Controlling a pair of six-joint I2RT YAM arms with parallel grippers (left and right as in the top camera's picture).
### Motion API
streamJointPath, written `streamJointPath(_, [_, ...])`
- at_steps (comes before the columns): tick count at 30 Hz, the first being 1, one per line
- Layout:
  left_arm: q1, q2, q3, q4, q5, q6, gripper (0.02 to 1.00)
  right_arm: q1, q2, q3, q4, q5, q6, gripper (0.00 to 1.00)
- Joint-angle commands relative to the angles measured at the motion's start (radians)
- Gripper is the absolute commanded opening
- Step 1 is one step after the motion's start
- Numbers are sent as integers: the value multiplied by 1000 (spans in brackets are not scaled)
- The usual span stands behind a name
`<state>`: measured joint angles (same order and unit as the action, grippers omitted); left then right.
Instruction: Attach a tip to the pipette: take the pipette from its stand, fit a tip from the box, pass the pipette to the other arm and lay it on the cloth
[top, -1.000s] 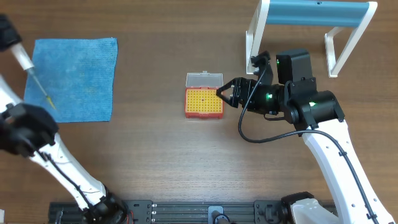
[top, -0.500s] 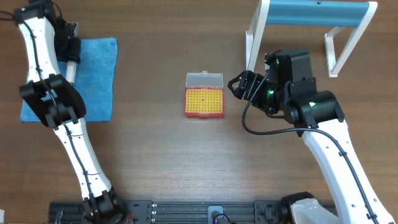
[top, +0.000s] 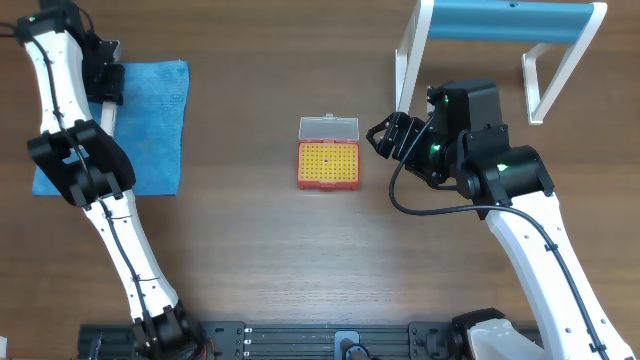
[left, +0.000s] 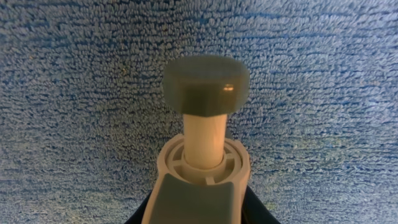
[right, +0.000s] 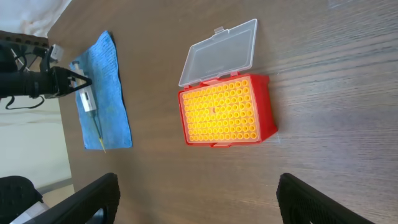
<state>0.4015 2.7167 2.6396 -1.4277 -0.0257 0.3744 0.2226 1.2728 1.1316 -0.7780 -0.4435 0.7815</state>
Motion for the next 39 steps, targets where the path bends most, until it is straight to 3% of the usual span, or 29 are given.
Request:
streamJointPath(1, [0,9,18,3,15,16,27,-3,-4,2,5,13,11,822])
streamJointPath(14, [3,19,18,4,38,-28,49,-3,-4,2,5,13,11,822])
streamJointPath(15, [4,19,18,4,38,-39,139,-3,-4,2,5,13,11,822])
streamJointPath(16, [4,19,18,4,38,-60,430,-3,-4,2,5,13,11,822])
streamJointPath(17, [4,19,18,3,37,-64,649,-3,-4,2,5,13,11,822])
streamJointPath(19, [3,19,18,2,37,-65,864,-3,-4,2,5,13,11,825])
streamJointPath(23, [3,12,34,-24,37,-177,879,-3,-5,2,13,13,11,822])
streamJointPath(28, [3,-46,113,-105,28,-194,879,-3,-13,2,122,34,7,825])
streamJointPath(31, [3,-122,236,-205,37,-228,882,-3,-30,2,143,116,-12,822])
streamJointPath(33, [-3,-170,307,-272,91,-280,882,-2,-34,2,140,152,-51,822])
streamJointPath(36, [-18,-280,327,-271,164,-335,882,-2,-35,2,140,233,-86,822])
streamJointPath(39, [-43,-387,327,-271,165,-338,882,-2,-42,2,140,323,-133,822])
